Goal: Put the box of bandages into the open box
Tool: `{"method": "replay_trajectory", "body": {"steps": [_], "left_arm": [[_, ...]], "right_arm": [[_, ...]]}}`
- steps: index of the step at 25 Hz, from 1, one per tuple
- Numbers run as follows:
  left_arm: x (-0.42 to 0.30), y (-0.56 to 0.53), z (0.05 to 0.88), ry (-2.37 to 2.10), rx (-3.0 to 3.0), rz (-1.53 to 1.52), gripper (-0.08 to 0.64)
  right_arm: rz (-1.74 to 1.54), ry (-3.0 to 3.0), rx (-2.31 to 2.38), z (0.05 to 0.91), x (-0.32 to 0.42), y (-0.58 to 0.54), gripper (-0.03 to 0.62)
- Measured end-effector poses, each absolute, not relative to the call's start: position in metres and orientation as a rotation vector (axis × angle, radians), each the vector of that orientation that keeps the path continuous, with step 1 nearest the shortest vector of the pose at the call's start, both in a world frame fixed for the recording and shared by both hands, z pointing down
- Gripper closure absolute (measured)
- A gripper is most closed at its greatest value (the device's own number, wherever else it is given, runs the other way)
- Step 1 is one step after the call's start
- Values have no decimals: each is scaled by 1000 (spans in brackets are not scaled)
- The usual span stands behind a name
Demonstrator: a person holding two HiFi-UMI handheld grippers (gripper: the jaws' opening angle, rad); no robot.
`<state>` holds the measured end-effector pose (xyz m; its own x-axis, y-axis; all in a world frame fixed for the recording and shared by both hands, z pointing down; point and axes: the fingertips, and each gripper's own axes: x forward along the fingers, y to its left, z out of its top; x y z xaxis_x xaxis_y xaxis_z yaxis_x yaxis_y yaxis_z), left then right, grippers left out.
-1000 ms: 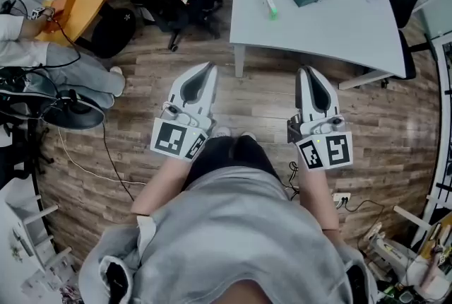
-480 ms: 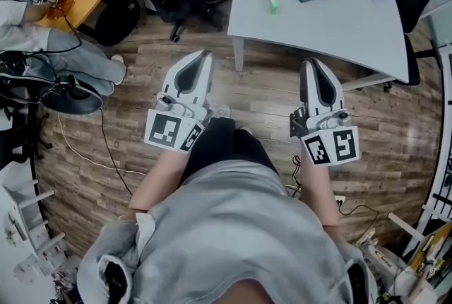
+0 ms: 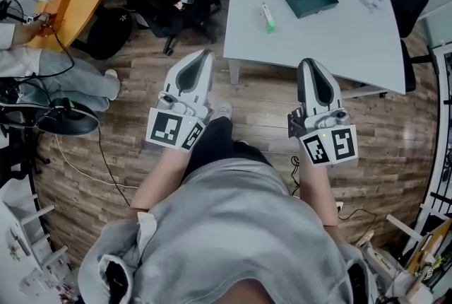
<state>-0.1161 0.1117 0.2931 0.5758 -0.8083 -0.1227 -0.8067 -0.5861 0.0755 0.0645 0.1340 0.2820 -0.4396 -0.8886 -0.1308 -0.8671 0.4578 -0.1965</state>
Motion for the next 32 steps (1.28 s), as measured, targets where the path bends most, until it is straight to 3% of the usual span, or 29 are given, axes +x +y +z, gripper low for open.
{"method": "replay_trajectory", "body": {"steps": [14,32], "left_arm": [[-136,-61,293,-1248,2844,-214,541],[-62,-174,311,-1453,2721,-229,541]], "right_arm": [[-155,2405,-1659,282,40,-23,538],[-165,2592,-1443,292,107,-155,538]]}}
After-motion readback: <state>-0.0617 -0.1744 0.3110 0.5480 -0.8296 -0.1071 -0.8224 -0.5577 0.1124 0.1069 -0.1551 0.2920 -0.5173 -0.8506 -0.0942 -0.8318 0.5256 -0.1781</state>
